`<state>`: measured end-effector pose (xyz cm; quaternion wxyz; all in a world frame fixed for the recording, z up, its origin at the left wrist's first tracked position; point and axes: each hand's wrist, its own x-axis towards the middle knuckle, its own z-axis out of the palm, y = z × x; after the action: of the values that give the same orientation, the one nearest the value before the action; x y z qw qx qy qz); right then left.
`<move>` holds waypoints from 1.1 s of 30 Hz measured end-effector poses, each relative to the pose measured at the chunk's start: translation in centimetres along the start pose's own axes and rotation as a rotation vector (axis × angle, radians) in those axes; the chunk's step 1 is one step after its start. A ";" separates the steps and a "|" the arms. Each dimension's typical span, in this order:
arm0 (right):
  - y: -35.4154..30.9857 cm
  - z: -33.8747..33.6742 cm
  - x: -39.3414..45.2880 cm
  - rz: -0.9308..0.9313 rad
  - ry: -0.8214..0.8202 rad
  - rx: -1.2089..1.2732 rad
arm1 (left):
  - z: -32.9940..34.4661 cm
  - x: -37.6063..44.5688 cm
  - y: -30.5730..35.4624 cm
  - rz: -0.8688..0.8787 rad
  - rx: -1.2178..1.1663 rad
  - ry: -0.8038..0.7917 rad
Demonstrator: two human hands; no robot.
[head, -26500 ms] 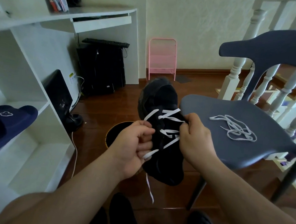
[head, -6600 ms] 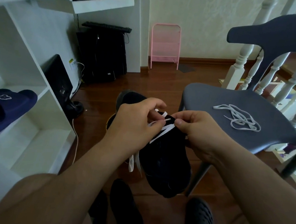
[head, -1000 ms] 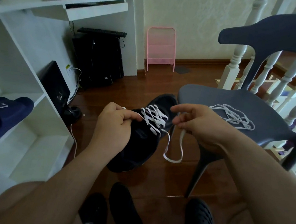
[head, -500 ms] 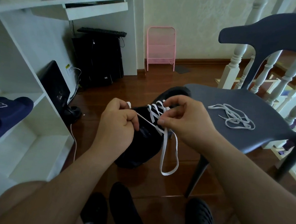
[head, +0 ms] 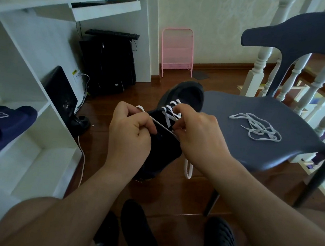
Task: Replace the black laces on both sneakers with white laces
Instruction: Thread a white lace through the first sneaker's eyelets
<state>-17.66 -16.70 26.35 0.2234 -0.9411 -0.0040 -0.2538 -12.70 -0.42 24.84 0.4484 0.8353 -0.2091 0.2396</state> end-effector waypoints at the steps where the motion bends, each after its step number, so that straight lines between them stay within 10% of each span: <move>1: 0.1 0.1 0.1 0.004 -0.006 -0.018 | 0.0 -0.1 0.1 -0.003 -0.007 0.000; 18: -0.6 -0.1 -0.1 0.155 0.130 0.360 | 0.3 -0.2 1.0 -0.103 -0.151 0.016; 26: 0.7 2.0 0.5 -0.129 0.102 0.042 | 0.5 -0.9 1.0 -0.039 -0.147 -0.017; 33: 0.5 2.3 0.6 -0.009 0.144 -0.055 | 1.1 -1.4 1.7 0.039 -0.128 -0.012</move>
<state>-15.97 -16.29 24.67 0.1959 -0.9262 0.0149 -0.3218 -14.50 -2.03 24.62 0.4950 0.8022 -0.2428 0.2292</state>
